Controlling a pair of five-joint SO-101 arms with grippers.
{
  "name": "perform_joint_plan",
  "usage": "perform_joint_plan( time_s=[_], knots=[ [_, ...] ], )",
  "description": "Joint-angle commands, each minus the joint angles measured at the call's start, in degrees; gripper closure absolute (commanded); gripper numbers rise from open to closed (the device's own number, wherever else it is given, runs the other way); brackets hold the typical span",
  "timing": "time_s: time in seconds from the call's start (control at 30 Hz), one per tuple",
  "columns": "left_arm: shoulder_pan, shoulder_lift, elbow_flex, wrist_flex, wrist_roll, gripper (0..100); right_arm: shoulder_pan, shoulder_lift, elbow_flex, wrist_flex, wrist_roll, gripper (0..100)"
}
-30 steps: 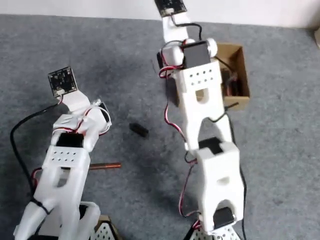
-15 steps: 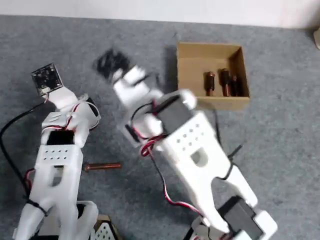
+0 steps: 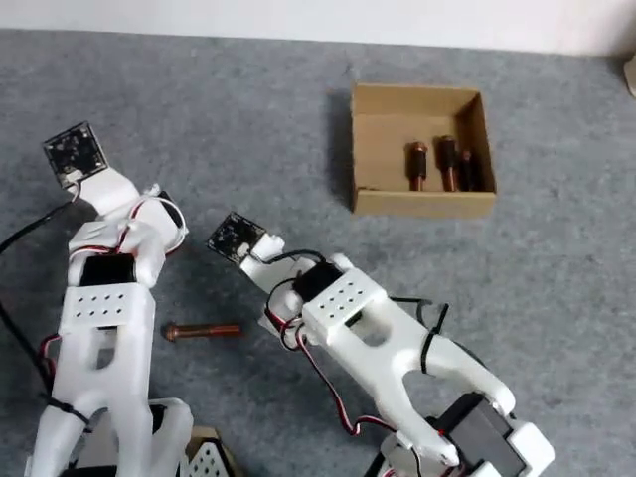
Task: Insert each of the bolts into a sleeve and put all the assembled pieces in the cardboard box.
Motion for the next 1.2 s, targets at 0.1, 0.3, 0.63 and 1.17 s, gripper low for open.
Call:
perform_joint_plan(
  time_s=[0.1, 0.3, 0.63, 1.17],
  knots=[
    [-0.48, 0.13, -2.95, 0.0, 0.26, 99, -0.57, 9.36, -6.55, -1.71, 2.81, 70.6],
    [-0.48, 0.13, -2.95, 0.0, 0.26, 99, -0.75, 24.31, -17.63, -1.63, 2.81, 70.6],
    [-0.57, 0.13, -2.95, 0.0, 0.26, 99, 0.4, 25.36, -22.46, -2.07, 6.42, 70.6],
    [-0.57, -0.13, -2.77, 0.18, 0.26, 99, 5.58, 29.41, -25.8, -6.46, 9.76, 70.6]
  ],
)
